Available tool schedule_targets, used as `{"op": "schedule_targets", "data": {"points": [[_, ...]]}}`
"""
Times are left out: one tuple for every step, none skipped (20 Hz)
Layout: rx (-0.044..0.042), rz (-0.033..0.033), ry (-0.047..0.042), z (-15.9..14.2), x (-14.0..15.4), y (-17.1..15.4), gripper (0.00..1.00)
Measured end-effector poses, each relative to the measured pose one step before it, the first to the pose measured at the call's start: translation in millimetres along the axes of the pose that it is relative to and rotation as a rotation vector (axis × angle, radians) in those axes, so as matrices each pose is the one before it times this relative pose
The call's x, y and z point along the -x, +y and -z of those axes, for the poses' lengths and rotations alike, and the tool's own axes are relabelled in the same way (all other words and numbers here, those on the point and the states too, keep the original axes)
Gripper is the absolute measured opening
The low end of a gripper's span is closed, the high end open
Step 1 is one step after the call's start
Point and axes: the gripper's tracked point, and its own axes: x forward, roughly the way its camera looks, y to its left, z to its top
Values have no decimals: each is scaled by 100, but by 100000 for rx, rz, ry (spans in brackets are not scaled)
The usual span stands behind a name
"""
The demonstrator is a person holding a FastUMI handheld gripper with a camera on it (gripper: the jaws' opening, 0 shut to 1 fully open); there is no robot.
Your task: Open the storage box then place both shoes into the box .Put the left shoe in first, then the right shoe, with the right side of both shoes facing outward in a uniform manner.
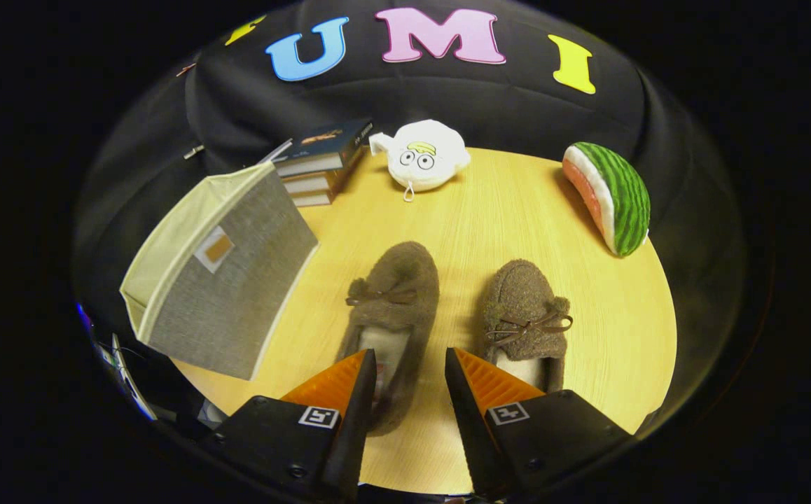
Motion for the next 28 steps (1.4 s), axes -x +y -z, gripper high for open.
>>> {"op": "schedule_targets", "data": {"points": [[511, 539, 839, 447, -1098, -428, 62], [461, 783, 237, -204, -863, -104, 62], [-66, 557, 601, -685, -668, 258, 62], [-644, 317, 487, -137, -753, 25, 62], [-432, 1211, 320, -134, -478, -205, 62], [-638, 1047, 164, -116, -604, -147, 62], [-974, 1193, 505, 22, -661, -22, 55], [-886, 815, 515, 12, -487, 148, 48], [-1469, 646, 244, -78, -120, -16, 42], [-1579, 878, 955, 41, -564, 251, 36], [-494, 2221, -690, -260, 54, -146, 30], [-202, 1494, -887, -273, -249, -191, 23], [-749, 291, 434, 70, 166, 70, 12], [-1494, -262, 218, -109, 180, 60, 9], [-2679, -41, 485, -98, 333, -257, 8], [-3002, 381, 84, -176, 549, -144, 5], [-3048, -85, -991, -335, 752, -179, 5], [-2969, -330, -1164, -505, 919, -80, 5], [-2566, -190, -761, -541, 1165, 4, 5], [-1718, 178, -1059, -626, 1096, 204, 5], [-1165, 132, -1438, -308, 537, 104, 5], [-614, -135, -1278, -834, 1218, 534, 5], [-779, -351, -1148, -836, 1324, 705, 5], [-1234, -613, -1277, -992, 1255, 887, 5], [-1340, -1455, -2094, -1077, 1350, 1103, 5], [-1340, -1881, -2238, -1151, 1270, 1404, 5], [-1068, -2160, -1697, -951, 1069, 1564, 5], [-738, -1975, -1166, -947, 969, 1469, 5]]}}
